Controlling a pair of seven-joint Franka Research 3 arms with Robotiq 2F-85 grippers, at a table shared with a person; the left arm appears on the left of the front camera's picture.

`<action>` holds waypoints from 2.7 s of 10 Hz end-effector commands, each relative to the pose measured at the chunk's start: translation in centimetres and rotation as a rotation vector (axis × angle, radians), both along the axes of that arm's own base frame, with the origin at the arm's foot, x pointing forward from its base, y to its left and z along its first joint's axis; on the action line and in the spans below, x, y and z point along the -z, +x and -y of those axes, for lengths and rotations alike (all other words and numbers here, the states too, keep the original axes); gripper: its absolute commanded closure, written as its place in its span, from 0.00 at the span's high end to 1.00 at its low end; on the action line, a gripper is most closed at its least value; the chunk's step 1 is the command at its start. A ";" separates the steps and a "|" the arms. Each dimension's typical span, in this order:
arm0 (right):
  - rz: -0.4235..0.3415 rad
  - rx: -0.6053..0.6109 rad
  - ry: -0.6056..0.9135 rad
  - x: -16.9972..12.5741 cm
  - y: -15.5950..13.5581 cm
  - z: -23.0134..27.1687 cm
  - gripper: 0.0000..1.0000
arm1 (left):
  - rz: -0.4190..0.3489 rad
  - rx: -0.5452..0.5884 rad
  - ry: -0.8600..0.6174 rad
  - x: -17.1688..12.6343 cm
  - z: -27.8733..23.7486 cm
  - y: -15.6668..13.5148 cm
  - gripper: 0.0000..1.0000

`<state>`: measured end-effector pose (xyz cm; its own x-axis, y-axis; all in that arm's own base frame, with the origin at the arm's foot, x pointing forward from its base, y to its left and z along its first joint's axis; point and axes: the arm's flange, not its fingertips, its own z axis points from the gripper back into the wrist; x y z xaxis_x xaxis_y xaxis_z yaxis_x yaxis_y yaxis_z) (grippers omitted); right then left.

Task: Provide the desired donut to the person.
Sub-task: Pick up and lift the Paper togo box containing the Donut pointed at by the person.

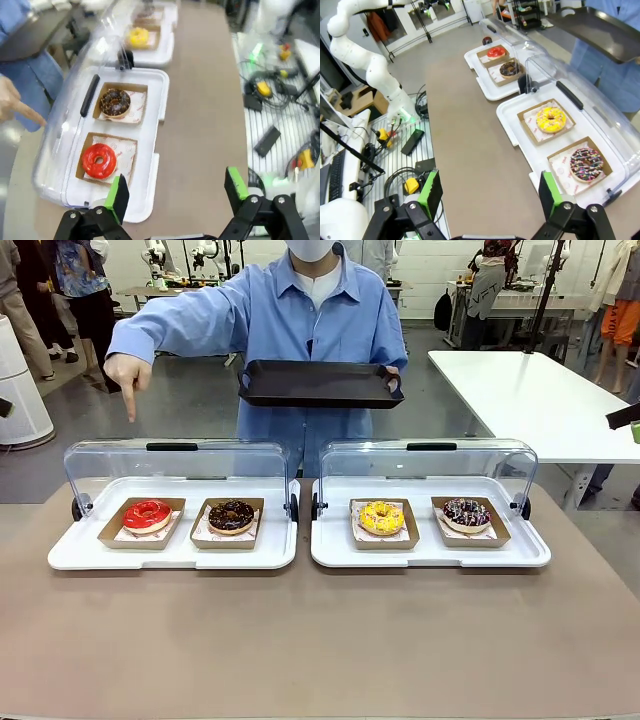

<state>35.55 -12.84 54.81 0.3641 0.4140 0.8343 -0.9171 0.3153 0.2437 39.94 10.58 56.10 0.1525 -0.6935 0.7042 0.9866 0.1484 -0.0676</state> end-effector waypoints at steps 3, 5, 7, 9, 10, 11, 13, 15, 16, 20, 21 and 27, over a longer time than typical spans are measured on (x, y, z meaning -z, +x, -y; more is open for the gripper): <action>0.002 -0.003 0.005 0.0 -0.1 0.0 1.00 | 0.072 0.234 0.580 5.0 6.7 1.4 1.00; 0.002 -0.003 0.005 0.0 -0.1 0.0 1.00 | 0.050 0.316 0.688 8.8 9.0 1.8 1.00; 0.002 -0.003 0.005 0.0 -0.1 0.0 1.00 | 0.067 0.320 0.730 11.5 9.9 2.5 1.00; 0.002 -0.003 0.005 0.0 -0.1 0.0 1.00 | 0.105 0.289 0.765 14.3 10.5 3.0 1.00; 0.002 -0.003 0.005 0.0 -0.1 0.0 1.00 | 0.121 0.266 0.777 15.2 10.8 3.4 1.00; 0.002 -0.003 0.005 0.0 -0.1 0.0 1.00 | 0.131 0.250 0.782 15.9 11.2 3.9 1.00; 0.002 -0.003 0.005 0.0 -0.1 0.0 1.00 | 0.139 0.242 0.786 16.9 11.8 5.1 1.00; 0.002 -0.003 0.005 0.0 -0.1 0.0 1.00 | 0.133 0.240 0.779 17.5 12.2 6.2 1.00; 0.002 -0.003 0.005 0.0 -0.1 0.0 1.00 | 0.134 0.244 0.770 17.7 12.3 6.5 1.00; 0.002 -0.003 0.005 0.0 -0.1 0.0 1.00 | 0.135 0.257 0.760 17.8 12.0 5.8 1.00; 0.002 -0.003 0.005 0.0 -0.1 0.0 1.00 | 0.135 0.257 0.760 17.8 12.0 5.8 1.00; 0.002 -0.003 0.005 0.0 -0.1 0.0 1.00 | 0.107 0.281 0.772 19.9 11.8 7.4 1.00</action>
